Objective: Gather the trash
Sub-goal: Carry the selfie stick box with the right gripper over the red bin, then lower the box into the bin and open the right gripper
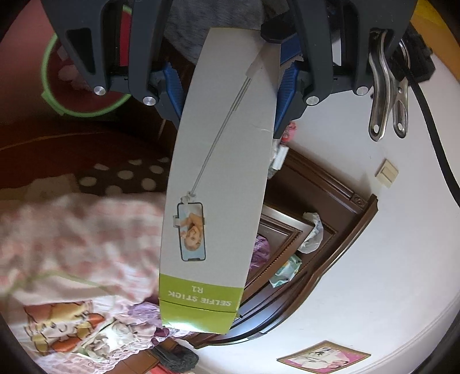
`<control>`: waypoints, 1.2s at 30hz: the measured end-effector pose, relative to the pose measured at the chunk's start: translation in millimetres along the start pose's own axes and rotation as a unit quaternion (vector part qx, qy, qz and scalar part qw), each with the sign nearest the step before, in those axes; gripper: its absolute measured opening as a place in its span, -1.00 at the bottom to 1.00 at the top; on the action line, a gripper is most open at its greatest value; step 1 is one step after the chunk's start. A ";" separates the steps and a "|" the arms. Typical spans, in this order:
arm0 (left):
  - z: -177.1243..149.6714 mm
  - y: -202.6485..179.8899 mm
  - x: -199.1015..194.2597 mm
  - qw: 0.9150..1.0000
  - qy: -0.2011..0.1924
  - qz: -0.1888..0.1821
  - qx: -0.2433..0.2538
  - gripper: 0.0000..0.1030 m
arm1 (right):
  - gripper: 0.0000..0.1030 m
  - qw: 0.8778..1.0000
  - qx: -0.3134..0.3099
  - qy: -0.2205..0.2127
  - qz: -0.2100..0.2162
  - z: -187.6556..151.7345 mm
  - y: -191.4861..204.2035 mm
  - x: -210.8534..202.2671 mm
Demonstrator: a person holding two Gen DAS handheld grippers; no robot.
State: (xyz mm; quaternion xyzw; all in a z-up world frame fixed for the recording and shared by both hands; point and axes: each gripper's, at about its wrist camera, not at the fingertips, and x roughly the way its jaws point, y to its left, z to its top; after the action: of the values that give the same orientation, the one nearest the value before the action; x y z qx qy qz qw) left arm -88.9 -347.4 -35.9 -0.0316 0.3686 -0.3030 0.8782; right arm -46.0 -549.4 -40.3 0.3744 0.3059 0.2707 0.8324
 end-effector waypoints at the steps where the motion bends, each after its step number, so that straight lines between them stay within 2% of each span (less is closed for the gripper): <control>1: -1.5 -0.5 5.2 1.000 0.006 0.000 0.000 -0.18 | 0.08 1.000 -0.002 -0.001 0.001 -1.7 -5.2 -1.4; 7: -7.1 0.2 33.5 0.999 0.049 0.022 0.000 -0.16 | 0.08 1.000 -0.014 -0.009 0.000 -11.1 -31.7 -2.4; 10: -13.0 3.5 45.2 0.997 0.070 0.034 -0.003 -0.16 | 0.08 0.999 -0.023 -0.008 -0.026 -15.8 -38.9 0.5; 14: -18.9 9.5 52.2 0.996 0.080 0.050 -0.005 -0.17 | 0.07 0.996 -0.037 -0.006 -0.083 -18.8 -49.5 4.5; 17: -20.0 16.9 56.2 0.995 0.086 0.052 -0.018 -0.17 | 0.07 0.996 -0.022 -0.002 -0.081 -19.6 -63.7 8.1; 20: -21.0 23.8 57.5 0.993 0.092 0.068 -0.024 -0.16 | 0.07 0.994 -0.025 0.007 -0.103 -23.5 -75.5 16.9; 24: -22.0 31.3 54.1 0.991 0.093 0.092 -0.027 -0.16 | 0.07 0.991 -0.017 0.031 -0.125 -35.6 -99.5 34.2; 27: -20.0 37.4 50.7 0.991 0.089 0.091 -0.038 -0.16 | 0.07 0.990 -0.001 0.051 -0.135 -48.3 -120.9 47.6; 36: -14.0 51.6 46.5 0.991 0.082 0.090 -0.058 -0.16 | 0.07 0.967 -0.020 0.161 -0.196 -107.4 -166.7 101.5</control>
State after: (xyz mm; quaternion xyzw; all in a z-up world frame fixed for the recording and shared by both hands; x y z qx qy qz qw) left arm -46.7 -328.8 -89.7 -0.0244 0.4578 -0.2028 0.8652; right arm -17.9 -526.7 -260.1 0.2419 0.4974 0.1653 0.8165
